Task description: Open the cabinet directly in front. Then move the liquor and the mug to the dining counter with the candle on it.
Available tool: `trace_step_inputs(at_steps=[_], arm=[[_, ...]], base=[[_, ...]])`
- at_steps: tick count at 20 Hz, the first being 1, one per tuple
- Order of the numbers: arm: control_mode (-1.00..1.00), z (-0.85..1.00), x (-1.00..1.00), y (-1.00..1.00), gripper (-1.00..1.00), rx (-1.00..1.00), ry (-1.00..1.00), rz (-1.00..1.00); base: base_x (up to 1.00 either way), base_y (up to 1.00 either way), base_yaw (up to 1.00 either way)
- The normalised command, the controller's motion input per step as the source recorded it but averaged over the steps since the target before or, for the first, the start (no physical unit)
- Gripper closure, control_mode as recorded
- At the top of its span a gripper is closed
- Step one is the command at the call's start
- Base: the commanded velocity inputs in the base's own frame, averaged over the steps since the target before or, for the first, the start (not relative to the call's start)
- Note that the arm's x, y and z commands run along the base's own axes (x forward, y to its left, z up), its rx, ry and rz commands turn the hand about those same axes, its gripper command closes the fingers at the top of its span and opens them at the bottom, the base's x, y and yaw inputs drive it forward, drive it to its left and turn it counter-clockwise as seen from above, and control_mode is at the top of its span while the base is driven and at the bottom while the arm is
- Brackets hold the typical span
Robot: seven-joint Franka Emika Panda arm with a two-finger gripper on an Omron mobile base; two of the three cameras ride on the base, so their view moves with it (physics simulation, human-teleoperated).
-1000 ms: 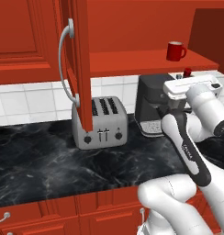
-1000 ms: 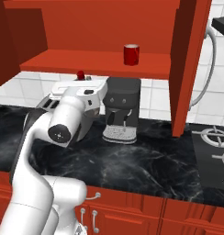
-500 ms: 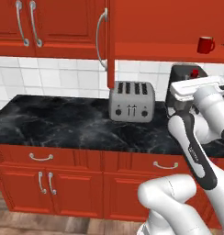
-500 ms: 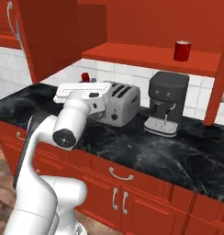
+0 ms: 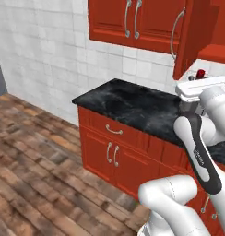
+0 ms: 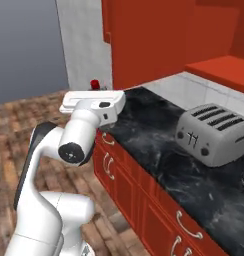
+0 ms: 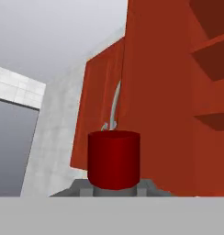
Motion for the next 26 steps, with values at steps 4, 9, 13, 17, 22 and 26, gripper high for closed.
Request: trace_step_inputs(at_steps=[4,9,13,17,22,26], arm=[[1.0,0.0,0.0,0.0,1.0,0.0,0.0,0.0],[1.0,0.0,0.0,0.0,1.0,0.0,0.0,0.0],[1.0,0.0,0.0,0.0,1.0,0.0,0.0,0.0],[1.0,0.0,0.0,0.0,1.0,0.0,0.0,0.0],[1.0,0.0,0.0,0.0,1.0,0.0,0.0,0.0],[1.0,0.0,0.0,0.0,1.0,0.0,0.0,0.0]], base=[[-0.03,0.0,0.93],[0.0,0.0,0.94],[0.0,0.0,0.94],[0.0,0.0,0.94],[0.0,0.0,0.94],[0.0,0.0,0.94]])
